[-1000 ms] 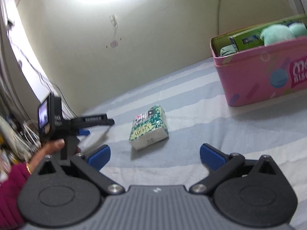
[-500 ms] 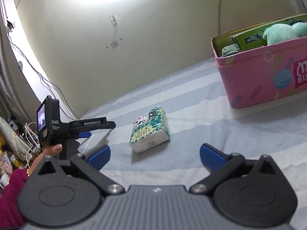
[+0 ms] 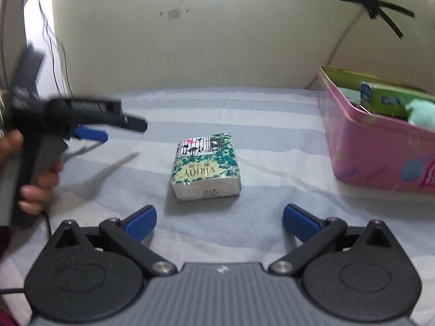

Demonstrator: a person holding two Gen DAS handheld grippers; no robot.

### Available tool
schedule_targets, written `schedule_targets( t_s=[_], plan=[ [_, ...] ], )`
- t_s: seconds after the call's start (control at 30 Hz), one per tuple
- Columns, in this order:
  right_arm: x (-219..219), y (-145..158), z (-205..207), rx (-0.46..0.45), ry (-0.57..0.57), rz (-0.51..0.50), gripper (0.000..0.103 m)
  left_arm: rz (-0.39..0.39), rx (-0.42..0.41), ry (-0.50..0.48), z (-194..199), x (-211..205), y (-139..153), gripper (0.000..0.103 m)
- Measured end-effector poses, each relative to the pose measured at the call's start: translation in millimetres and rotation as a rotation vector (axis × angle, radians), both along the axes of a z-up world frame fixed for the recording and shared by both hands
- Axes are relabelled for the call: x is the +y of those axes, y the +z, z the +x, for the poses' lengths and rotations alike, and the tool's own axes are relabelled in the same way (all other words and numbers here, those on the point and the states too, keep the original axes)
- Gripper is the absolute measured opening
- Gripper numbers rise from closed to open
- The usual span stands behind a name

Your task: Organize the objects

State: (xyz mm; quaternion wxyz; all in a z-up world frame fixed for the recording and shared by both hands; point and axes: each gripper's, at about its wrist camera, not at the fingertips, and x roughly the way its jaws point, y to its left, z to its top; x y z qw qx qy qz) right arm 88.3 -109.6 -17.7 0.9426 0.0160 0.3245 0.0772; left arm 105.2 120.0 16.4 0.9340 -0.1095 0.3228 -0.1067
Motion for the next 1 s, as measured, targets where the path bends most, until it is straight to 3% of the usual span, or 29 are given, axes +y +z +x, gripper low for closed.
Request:
schedule_targets(
  t_s=[0.1, 0.2, 0.33, 0.47, 0.53, 0.6, 0.67, 0.77, 1.0],
  plan=[
    [3, 0, 5, 0.000, 0.002, -0.010, 0.103, -0.034, -0.011, -0.108, -8, -16, 7, 0.103],
    [6, 0, 11, -0.002, -0.001, -0.016, 0.103, -0.087, 0.027, -0.198, -9, -32, 5, 0.103],
    [12, 1, 21, -0.006, 0.023, -0.037, 0.103, -0.164, 0.098, -0.243, 3, -45, -3, 0.103],
    [20, 0, 33, -0.012, 0.069, -0.089, 0.095, -0.218, 0.148, -0.258, 14, -64, -9, 0.103],
    [18, 0, 38, -0.010, 0.092, -0.067, 0.087, -0.196, 0.140, -0.278, 17, -76, -10, 0.103],
    [15, 1, 37, -0.022, 0.100, -0.052, 0.066, -0.145, 0.127, -0.315, 13, -87, -8, 0.103],
    [12, 3, 30, -0.030, 0.115, -0.048, 0.055, -0.120, 0.121, -0.342, 7, -97, -6, 0.094],
    [1, 3, 13, -0.036, 0.104, -0.063, 0.054, -0.075, 0.112, -0.386, -4, -116, -6, 0.090],
    [-53, 0, -50, -0.048, -0.015, 0.010, 0.054, -0.077, 0.131, -0.570, -26, -173, -7, 0.089]
  ],
)
